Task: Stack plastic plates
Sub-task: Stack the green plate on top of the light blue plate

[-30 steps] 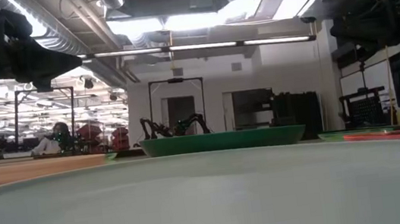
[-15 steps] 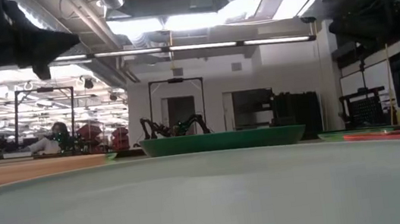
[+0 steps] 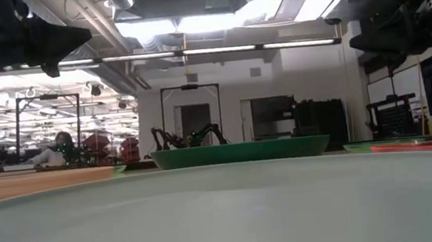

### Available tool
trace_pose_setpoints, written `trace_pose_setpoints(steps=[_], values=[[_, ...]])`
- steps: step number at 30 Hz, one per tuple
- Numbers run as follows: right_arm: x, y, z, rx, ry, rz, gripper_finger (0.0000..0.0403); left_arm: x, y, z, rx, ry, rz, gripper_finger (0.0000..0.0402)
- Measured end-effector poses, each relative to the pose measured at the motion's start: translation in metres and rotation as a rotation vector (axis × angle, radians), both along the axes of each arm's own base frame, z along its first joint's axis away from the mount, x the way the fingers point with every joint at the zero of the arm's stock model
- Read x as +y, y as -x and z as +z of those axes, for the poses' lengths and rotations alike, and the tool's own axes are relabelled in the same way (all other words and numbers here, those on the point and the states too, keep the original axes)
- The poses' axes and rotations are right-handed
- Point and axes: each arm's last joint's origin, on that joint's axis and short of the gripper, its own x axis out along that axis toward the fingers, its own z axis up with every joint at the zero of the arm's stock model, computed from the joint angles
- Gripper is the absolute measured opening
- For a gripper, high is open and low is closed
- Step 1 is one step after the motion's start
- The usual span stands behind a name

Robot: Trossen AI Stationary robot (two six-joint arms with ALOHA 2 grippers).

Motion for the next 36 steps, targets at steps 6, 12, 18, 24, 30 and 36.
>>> trace_pose_setpoints(steps=[6, 12, 18, 24, 30, 36], values=[[0.0, -0.005, -0.002, 0.022, -0.04, -0.001, 0.0014, 0.0, -0.009, -0.001, 0.008, 0.023, -0.049, 0.0015], [-0.001, -0.015, -0.002, 0.031, -0.047, -0.002, 0.0014, 0.0, -0.018, -0.004, 0.021, 0.047, -0.056, 0.0015], [-0.002, -0.025, -0.009, 0.096, -0.048, -0.027, 0.0014, 0.001, -0.024, -0.001, -0.021, 0.034, -0.058, 0.0015], [-0.004, -0.037, -0.005, 0.089, -0.045, -0.078, 0.0014, 0.002, -0.037, 0.015, -0.009, -0.027, -0.035, 0.0015], [-0.007, -0.061, 0.013, 0.234, -0.045, -0.122, 0.0054, 0.004, -0.057, 0.039, 0.001, -0.063, -0.025, 0.0015], [-0.009, -0.09, 0.027, 0.425, -0.083, -0.158, 0.0143, 0.006, -0.076, 0.049, 0.029, -0.064, -0.025, 0.0015]])
